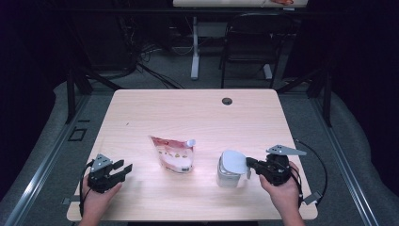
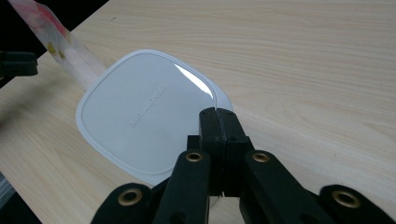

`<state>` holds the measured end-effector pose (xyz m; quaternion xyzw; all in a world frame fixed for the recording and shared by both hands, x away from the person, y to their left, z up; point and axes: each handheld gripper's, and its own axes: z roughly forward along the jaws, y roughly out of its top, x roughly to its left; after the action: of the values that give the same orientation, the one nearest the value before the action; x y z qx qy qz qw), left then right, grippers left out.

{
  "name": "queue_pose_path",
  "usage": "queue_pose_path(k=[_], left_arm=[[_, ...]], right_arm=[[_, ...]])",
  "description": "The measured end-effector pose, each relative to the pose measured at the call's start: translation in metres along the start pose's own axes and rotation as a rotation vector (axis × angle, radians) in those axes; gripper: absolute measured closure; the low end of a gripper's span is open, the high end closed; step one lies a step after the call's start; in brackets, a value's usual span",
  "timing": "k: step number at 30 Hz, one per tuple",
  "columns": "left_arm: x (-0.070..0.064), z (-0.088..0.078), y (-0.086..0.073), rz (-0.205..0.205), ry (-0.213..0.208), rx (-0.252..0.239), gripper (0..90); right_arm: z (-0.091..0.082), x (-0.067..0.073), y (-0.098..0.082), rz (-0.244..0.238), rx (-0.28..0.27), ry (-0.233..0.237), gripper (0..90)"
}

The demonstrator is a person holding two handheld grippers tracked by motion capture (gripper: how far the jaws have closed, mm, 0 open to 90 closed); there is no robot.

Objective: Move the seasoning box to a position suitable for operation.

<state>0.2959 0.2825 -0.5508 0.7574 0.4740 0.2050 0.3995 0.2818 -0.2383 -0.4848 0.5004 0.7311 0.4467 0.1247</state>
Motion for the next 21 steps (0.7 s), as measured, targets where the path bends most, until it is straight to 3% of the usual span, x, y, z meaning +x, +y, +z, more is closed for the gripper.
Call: queue_pose_path(k=[7, 21], left_arm=[[-0.0003, 0.0001, 0.0001, -0.003, -0.002, 0.003, 56.7], [0.0001, -0.0004, 0.0003, 0.003, -0.002, 0.004, 56.7]], right_arm=[[-0.0001, -0.0041, -0.0016, 0.037, -0.011, 0.028, 90.0], [-0.0003, -0.0043, -0.0021, 0.038, -0.011, 0.028, 90.0]])
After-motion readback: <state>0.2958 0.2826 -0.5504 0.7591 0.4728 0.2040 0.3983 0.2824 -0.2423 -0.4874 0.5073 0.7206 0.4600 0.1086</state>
